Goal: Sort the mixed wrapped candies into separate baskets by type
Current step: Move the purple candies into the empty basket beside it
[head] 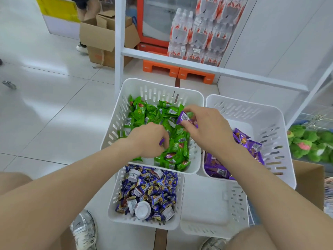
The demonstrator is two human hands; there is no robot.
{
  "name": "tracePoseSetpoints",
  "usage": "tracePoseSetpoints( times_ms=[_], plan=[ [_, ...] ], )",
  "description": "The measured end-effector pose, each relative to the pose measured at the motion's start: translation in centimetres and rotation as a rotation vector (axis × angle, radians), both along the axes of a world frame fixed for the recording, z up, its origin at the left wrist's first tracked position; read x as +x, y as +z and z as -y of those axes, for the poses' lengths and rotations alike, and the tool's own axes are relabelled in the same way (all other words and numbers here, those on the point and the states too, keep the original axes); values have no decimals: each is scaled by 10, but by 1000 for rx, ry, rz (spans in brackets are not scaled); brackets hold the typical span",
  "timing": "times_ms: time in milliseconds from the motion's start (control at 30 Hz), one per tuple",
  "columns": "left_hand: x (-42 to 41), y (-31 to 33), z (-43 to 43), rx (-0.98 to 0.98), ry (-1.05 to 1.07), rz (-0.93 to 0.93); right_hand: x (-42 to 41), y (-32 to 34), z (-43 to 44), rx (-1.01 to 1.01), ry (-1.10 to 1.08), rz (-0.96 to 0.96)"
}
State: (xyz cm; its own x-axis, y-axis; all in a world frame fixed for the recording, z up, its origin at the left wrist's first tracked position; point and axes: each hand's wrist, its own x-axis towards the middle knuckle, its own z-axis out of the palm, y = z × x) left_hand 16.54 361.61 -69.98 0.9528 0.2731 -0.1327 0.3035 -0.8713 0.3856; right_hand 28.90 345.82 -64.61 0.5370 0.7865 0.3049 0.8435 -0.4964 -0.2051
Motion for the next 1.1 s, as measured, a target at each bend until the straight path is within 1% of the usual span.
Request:
tracePoseSetpoints(
  times_ms=[67, 200, 300, 367, 567, 667, 767, 800, 867, 900, 967, 1033, 1100],
  plan=[
    [6, -9, 8, 49, 9, -59, 0, 1, 7, 16, -19, -16],
    [20, -24, 20, 130, 31, -101, 1, -3, 13, -16, -30, -34],
    [27, -28, 26, 218, -4, -158, 3, -3, 14, -28, -39, -41],
    [29, -30, 28, 247, 13, -151, 4, -3, 14, -29, -34, -46],
    [21, -25, 28, 186, 129, -38, 4, -1, 11, -19, -25, -55],
    [12, -3, 21, 164, 146, 37, 3, 1, 8, -5, -15, -54],
    [0, 24, 7, 161, 133, 24, -3, 0, 5, -17, -11, -77],
    [-4, 31, 2, 154, 128, 10, -6, 0, 5, -9, -13, -109],
    [-13, 42, -5, 145, 131, 17, -10, 2, 6, 63, -15, -243],
    [-16, 46, -5, 143, 145, 46, -11, 6, 8, 126, -30, -314],
    [-17, 54, 1, 155, 164, 171, -6, 14, 19, 260, -96, -399],
    [-11, 63, 16, 125, 143, 309, 4, 21, 37, 365, -169, -377],
    [-2, 74, 35, 22, 81, 381, 20, 25, 60, 380, -241, -301]
  ],
)
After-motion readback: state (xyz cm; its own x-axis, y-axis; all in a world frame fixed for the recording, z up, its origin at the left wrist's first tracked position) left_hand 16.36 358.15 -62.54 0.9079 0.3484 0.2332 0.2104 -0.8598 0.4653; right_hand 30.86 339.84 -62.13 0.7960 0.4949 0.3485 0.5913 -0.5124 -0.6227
